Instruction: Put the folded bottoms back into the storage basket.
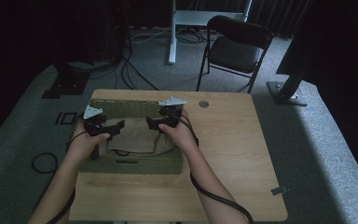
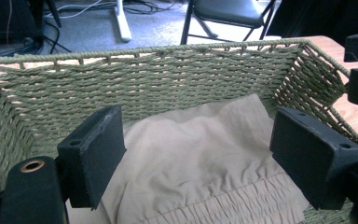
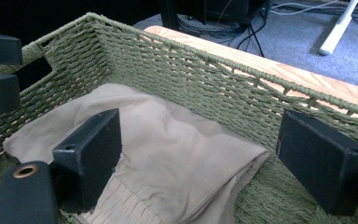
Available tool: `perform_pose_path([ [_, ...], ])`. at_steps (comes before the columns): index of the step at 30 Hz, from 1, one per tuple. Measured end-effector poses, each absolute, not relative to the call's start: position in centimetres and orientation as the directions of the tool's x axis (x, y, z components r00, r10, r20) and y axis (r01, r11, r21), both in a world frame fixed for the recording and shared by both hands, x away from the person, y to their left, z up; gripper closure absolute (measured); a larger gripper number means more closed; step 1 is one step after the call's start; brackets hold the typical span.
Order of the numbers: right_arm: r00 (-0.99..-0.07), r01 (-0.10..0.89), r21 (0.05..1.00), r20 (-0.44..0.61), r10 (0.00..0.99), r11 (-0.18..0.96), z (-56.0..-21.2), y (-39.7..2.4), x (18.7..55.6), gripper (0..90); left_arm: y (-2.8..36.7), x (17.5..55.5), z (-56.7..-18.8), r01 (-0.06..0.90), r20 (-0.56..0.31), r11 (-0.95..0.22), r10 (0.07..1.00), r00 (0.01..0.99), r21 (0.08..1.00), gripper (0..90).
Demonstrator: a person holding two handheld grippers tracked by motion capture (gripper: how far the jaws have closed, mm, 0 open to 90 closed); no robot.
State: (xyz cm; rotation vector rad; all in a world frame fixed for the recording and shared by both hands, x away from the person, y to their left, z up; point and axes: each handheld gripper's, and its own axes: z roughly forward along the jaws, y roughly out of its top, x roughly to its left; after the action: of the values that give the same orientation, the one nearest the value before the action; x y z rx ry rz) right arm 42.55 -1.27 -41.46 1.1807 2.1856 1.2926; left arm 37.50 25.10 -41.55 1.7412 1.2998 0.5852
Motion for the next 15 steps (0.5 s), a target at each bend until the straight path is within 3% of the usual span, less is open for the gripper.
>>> perform_pose_path([
  [15,-0.582,0.442,0.860,0.058,0.811,0.256,-40.3,-4.1,41.1,13.9,24.7,35.4,-41.0,0.498,-0.099,-0.112,0.921,0.377,0.860,18.0],
])
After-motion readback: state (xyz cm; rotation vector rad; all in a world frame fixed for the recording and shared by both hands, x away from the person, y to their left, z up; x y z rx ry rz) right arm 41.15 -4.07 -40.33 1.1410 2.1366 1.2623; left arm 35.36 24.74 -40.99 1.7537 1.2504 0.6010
